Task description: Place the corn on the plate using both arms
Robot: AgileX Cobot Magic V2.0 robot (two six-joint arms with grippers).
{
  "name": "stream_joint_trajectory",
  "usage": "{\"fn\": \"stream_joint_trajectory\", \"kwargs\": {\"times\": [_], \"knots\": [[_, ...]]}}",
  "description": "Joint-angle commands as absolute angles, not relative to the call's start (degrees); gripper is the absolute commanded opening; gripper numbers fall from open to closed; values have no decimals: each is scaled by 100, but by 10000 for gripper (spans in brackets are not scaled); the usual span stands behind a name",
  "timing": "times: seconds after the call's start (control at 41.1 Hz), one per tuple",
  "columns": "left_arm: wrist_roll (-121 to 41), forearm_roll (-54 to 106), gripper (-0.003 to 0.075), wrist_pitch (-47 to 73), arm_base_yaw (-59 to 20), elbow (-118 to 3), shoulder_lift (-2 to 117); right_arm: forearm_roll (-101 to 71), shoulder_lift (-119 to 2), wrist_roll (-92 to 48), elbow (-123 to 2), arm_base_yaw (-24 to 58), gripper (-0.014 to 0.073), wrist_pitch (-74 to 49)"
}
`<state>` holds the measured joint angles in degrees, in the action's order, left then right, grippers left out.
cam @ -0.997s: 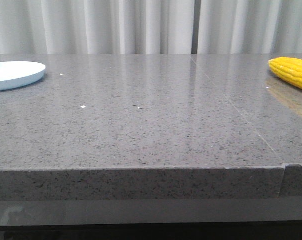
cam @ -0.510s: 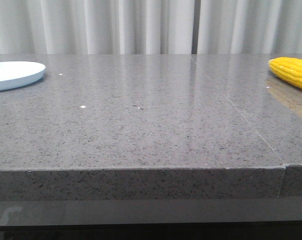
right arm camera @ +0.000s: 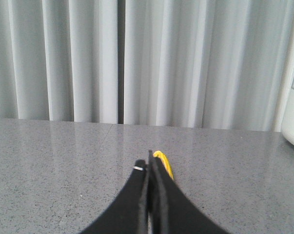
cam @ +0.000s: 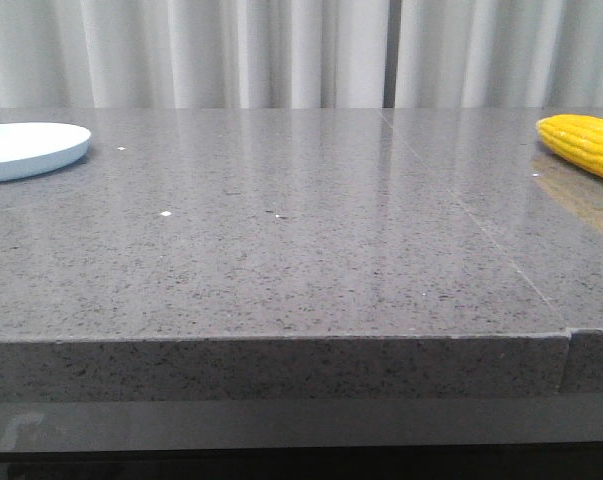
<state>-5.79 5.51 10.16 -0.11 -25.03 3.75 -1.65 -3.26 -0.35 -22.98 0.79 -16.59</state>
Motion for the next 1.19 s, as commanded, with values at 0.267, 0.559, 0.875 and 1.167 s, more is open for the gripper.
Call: {"fn": "stream_joint_trajectory", "kwargs": {"times": [0.267,0.559,0.875,1.167], "knots": [[-531,584,-20,2778,-56,-4196,1936,-102,-2213,-54,-4184,51,-68,-3173],[-531,584,-20,2868,-56,-4185,2349,-102,-2970,-54,-4259,51,-68,-3581],[-531,584,-20,2868,-56,-4185,2399,-102,-3184,-54,-4186,51,-68,-3594],[-531,584,3,3173,-56,-4185,2399,-97,-3184,-59,-4142,51,-18,-3625]]}}
